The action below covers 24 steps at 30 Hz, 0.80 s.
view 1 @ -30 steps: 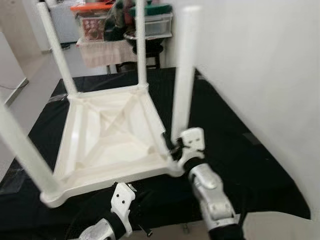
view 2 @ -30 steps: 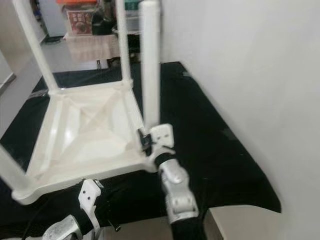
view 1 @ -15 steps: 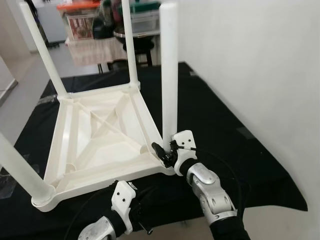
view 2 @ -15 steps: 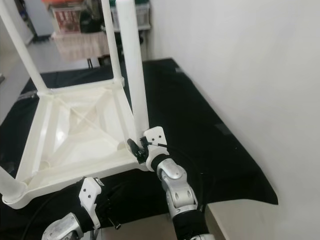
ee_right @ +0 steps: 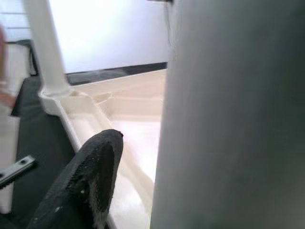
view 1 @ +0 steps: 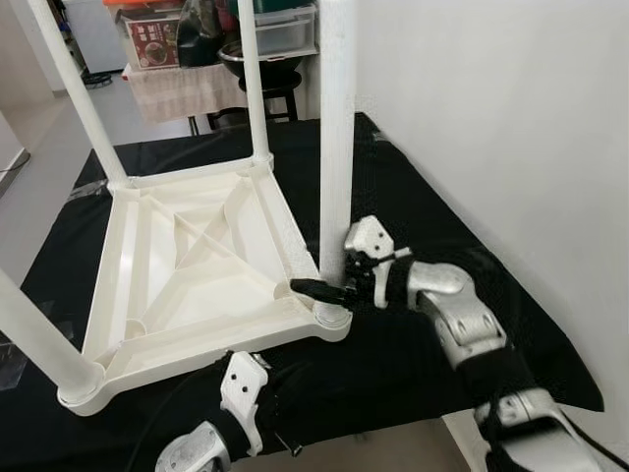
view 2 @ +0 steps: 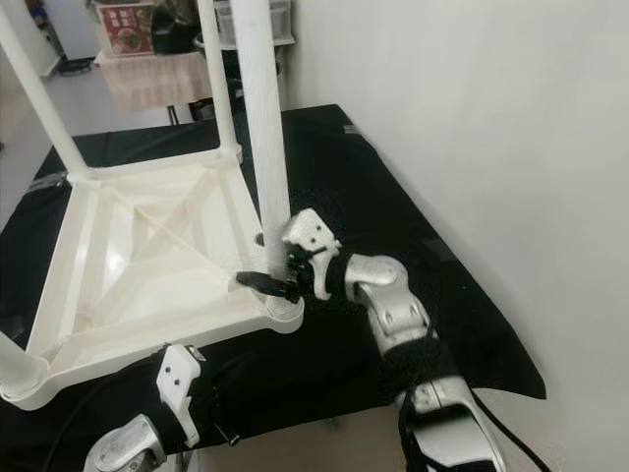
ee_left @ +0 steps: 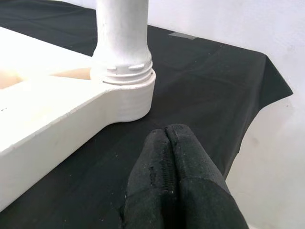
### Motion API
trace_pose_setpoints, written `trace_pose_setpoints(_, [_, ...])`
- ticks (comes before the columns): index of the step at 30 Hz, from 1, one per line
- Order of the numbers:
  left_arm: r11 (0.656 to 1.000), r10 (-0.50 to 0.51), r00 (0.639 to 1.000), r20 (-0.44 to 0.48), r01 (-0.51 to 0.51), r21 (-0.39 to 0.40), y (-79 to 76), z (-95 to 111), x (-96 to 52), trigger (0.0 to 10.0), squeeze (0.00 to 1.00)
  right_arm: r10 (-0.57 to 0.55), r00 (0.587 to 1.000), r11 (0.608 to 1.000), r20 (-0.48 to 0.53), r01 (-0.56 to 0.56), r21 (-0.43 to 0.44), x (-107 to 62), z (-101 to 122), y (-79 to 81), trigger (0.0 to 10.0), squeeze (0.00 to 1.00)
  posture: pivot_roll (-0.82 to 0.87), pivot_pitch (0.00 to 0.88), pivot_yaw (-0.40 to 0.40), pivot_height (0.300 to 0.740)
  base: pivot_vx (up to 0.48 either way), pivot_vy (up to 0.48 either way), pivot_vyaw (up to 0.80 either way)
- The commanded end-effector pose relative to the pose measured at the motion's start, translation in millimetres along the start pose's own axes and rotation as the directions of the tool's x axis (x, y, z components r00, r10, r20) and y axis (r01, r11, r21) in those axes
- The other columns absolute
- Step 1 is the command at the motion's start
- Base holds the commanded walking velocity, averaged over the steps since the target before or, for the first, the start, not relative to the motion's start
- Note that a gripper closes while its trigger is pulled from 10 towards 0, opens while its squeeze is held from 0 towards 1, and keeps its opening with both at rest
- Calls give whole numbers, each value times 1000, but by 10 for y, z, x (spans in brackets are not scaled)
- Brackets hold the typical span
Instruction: Building children table
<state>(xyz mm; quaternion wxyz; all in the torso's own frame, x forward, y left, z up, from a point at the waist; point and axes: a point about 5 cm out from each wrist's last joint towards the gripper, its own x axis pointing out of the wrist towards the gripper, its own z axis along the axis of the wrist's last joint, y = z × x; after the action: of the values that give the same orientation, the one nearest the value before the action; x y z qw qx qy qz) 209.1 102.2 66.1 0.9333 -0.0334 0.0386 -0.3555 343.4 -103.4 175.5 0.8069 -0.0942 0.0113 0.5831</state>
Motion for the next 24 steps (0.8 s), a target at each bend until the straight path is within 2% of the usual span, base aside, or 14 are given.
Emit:
trace_pose_setpoints(1, [1000,16,1000,-17,-16,-9,20,-42,-20,10000,0,61,998,997,8,-61,37,32,2,8,784,0,21,0,-1,740,0,0,0])
trace_pose_setpoints(2, [1000,16,1000,-17,-16,-9,20,-42,-20,10000,0,61,998,997,8,-61,37,32,2,8,784,0,21,0,-1,740,0,0,0])
trace_pose_setpoints(3, [1000,16,1000,-16,-16,-9,14,-43,-16,10000,0,81,997,996,2,-81,48,24,-2,-4,0,0,22,0,-1,740,0,0,0])
trace_pose_setpoints(10, [1000,15,1000,-15,-15,-13,4,-44,-13,10000,0,62,998,997,-21,-60,56,-10,-39,-60,0,0,23,0,-2,740,0,0,0])
trace_pose_setpoints(14, [1000,16,1000,-15,-16,-12,5,-46,-21,10000,0,27,1000,998,-10,-26,66,-87,-106,-101,0,0,21,0,-2,740,0,0,0])
trace_pose_setpoints(16, [1000,17,1000,-15,-17,-12,7,-45,-26,10000,0,4,1000,997,-5,-4,73,-129,-151,-107,0,0,21,0,0,740,0,0,0])
trace_pose_setpoints(18, [1000,18,1000,-17,-18,-10,17,-44,-51,10000,0,-106,994,990,-17,107,97,-181,-295,-78,0,0,14,0,11,740,0,0,0])
trace_pose_setpoints(19, [1000,18,1000,-17,-18,-10,17,-44,-51,10000,0,-106,994,990,-17,107,97,-181,-295,-78,0,0,14,0,11,740,0,0,0])
trace_pose_setpoints(21, [1000,19,1000,-20,-19,-9,28,-45,-81,10000,0,-243,967,962,-79,251,109,-168,-509,45,0,0,11,0,16,740,0,0,0])
trace_pose_setpoints(22, [1000,19,1000,-22,-19,-9,33,-46,-98,10000,0,-340,926,927,-161,359,108,-116,-691,193,0,0,7,0,17,740,0,0,0])
trace_pose_setpoints(23, [1000,19,1000,-22,-19,-9,33,-46,-98,10000,0,-340,926,927,-161,359,108,-116,-691,193,0,0,7,0,17,740,0,0,0])
trace_pose_setpoints(24, [1000,18,1000,-25,-18,-9,42,-48,-112,10000,0,-557,791,787,-254,601,144,-80,-870,322,0,0,-2,0,23,740,0,0,0])
